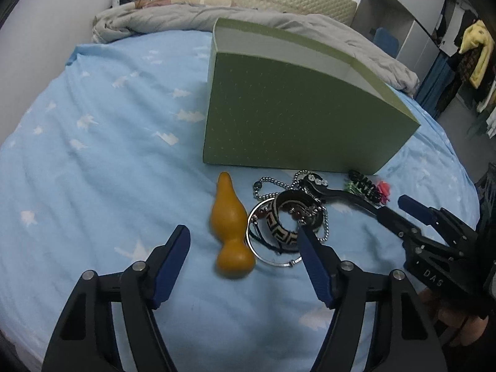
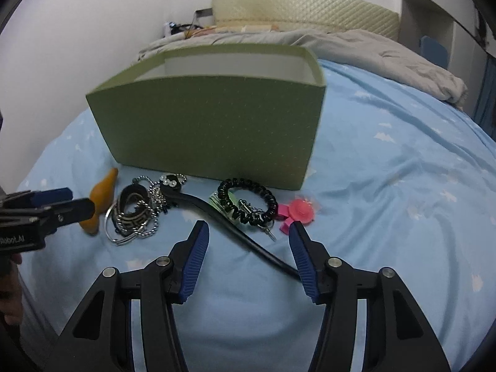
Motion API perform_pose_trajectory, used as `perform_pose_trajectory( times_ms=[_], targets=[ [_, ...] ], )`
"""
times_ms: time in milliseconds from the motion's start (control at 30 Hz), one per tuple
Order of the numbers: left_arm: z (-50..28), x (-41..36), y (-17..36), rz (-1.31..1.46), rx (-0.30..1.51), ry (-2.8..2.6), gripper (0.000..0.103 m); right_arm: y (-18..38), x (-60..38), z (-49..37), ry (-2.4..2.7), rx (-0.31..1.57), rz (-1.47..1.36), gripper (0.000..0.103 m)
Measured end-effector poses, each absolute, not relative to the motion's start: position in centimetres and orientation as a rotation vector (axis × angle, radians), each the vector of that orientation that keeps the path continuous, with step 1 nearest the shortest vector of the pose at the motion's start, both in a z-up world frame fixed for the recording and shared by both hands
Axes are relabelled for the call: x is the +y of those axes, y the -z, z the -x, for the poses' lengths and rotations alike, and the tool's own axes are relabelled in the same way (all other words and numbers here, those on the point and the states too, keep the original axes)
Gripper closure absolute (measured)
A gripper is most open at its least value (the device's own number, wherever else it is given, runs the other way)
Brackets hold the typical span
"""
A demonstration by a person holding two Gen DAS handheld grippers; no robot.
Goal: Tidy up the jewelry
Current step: 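Grasp the orange gourd-shaped object with the left gripper while the right grasps the black cord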
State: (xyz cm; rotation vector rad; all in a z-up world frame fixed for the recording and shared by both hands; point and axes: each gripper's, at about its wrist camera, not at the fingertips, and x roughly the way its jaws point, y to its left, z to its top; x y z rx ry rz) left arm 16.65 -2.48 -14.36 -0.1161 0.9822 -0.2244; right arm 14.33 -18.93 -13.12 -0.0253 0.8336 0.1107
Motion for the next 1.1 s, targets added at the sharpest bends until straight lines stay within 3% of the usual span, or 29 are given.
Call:
perform_pose_trajectory(
  times_ms=[100, 167, 400, 467, 733, 1100],
  targets=[
    [-17.5, -2.5, 15.0, 0.125, 0.994, 0.231, 0.042, 13.8, -18.8, -15.2, -0.142, 0.869, 0.018, 0.062],
    [-17.9, -2.4, 15.3, 0.132, 1.002, 0.238, 0.053, 14.2, -18.5, -15.5, -0.163, 0.889, 0.023, 0.069],
    [-18.9, -2.2, 16.5, 0.152, 1.037, 0.249, 0.063, 14.9, -17.2, -15.9, -0.23, 0.937, 0.108, 0.08],
    [-19.1, -2.0, 16.5, 0.149, 1.035, 0.247, 0.073, 14.8, -16.8, -16.0, -0.246, 0.947, 0.139, 0.085],
    [-18.4, -1.7, 15.3, 0.151, 1.017, 0.247, 0.074, 13.7, -14.4, -14.3, -0.282, 0.959, 0.151, 0.098],
    [-14.8, -1.7, 11.0, 0.136, 0.949, 0.266, 0.074, 11.2, -13.6, -10.6, -0.238, 0.919, 0.094, 0.098]
  ],
)
